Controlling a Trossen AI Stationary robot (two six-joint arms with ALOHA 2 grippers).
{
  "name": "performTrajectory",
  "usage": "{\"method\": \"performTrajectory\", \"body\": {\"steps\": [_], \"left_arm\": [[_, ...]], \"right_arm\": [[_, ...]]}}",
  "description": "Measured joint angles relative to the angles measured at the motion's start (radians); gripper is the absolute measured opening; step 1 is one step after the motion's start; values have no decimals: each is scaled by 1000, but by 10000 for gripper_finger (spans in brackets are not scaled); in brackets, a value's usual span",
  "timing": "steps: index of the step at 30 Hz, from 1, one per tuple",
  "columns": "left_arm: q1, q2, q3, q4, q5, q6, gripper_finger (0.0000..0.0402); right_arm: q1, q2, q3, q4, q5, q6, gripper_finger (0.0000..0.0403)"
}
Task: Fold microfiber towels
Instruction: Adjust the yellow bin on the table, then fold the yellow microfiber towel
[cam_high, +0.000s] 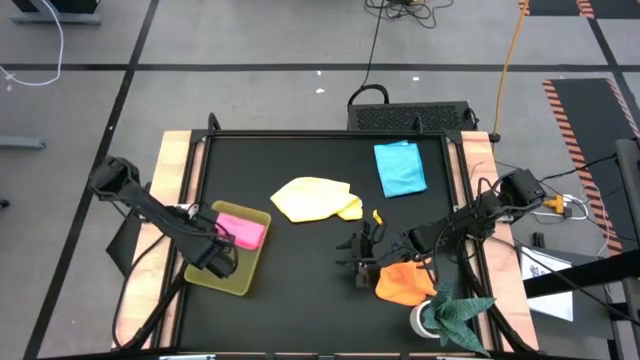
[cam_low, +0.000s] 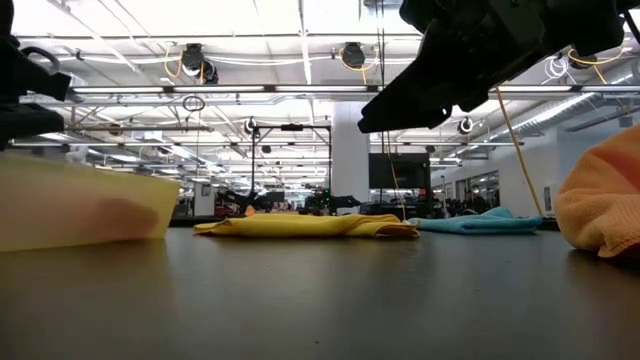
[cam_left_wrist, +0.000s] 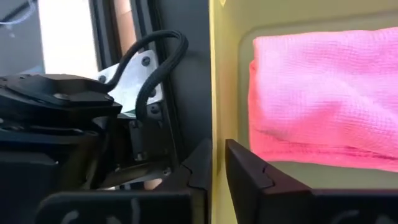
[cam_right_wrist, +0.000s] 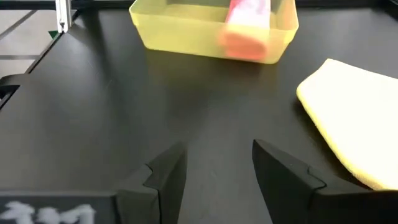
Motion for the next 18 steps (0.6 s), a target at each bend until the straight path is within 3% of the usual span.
{"method": "performTrajectory", "body": {"steps": [6,13,16,18], "left_arm": [[-6,-50,1,-1,24,34,100],[-8,-170,30,-5,191,139,183],[-20,-204,89,12,161,148,204],[-22,-206,141,58,64,208,212]], "right_arm": [[0,0,0,-3,0,3,173],[0,0,0,-53,0,21,173],[0,-9,0,-121,0,78,173],[0,-21,0,-177,1,110,173]]}}
